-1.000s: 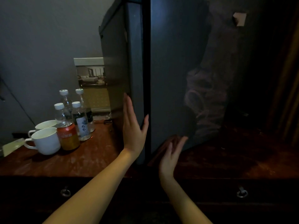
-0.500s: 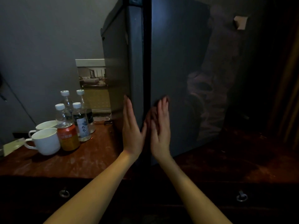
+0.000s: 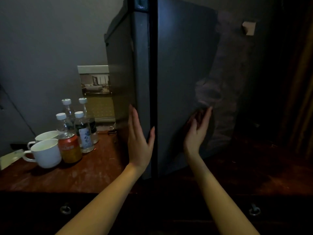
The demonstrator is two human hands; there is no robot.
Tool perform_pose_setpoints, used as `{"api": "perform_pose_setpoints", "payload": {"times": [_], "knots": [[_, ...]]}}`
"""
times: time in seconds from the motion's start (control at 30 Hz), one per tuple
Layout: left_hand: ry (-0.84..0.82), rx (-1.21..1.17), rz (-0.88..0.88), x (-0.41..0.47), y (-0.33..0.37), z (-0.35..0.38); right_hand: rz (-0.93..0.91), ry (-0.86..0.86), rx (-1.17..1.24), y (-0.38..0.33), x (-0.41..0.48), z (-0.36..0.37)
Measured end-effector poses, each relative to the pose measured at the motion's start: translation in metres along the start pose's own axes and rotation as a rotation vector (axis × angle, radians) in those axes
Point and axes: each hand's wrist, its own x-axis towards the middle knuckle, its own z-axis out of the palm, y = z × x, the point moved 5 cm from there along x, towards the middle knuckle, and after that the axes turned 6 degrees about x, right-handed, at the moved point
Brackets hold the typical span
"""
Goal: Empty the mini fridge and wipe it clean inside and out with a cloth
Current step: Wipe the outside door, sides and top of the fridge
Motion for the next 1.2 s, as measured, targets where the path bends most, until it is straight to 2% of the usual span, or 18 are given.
{"api": "perform_pose_setpoints", "payload": {"times": [0.13, 0.23, 0.3, 0.47, 0.57, 0.67, 0.8, 0.9, 1.03, 1.2], "knots": [[0.008, 0.003, 0.007, 0.001, -0.001, -0.001, -0.299, -0.331, -0.128, -0.034, -0.04, 0.026], [-0.002, 0.003, 0.001, 0.001, -0.001, -0.001, -0.336, -0.523, -0.162, -0.016, -0.069, 0.014], [-0.004, -0.003, 0.001, 0.001, -0.001, 0.0, -0.27, -0.485, -0.159, 0.009, -0.076, -0.009], [-0.008, -0.012, -0.006, -0.001, -0.002, 0.001, 0.071, -0.184, -0.008, 0.04, -0.023, -0.032], [-0.004, -0.008, 0.001, -0.002, -0.002, 0.001, 0.007, -0.077, -0.003, 0.005, 0.019, -0.014], [0.006, -0.004, -0.006, -0.002, -0.002, 0.001, -0.122, -0.154, -0.024, -0.035, 0.022, 0.015], [0.019, 0.01, 0.002, -0.002, -0.003, 0.001, -0.35, -0.453, -0.119, -0.06, -0.033, 0.045], [0.019, 0.003, -0.025, -0.003, -0.001, 0.001, -0.352, -0.58, -0.136, -0.039, -0.077, 0.034], [0.018, -0.003, -0.029, -0.004, 0.0, 0.001, -0.152, -0.464, -0.167, 0.018, -0.095, -0.017], [0.026, 0.014, -0.04, -0.005, 0.002, 0.0, 0.099, -0.183, -0.118, 0.031, -0.019, -0.035]]}}
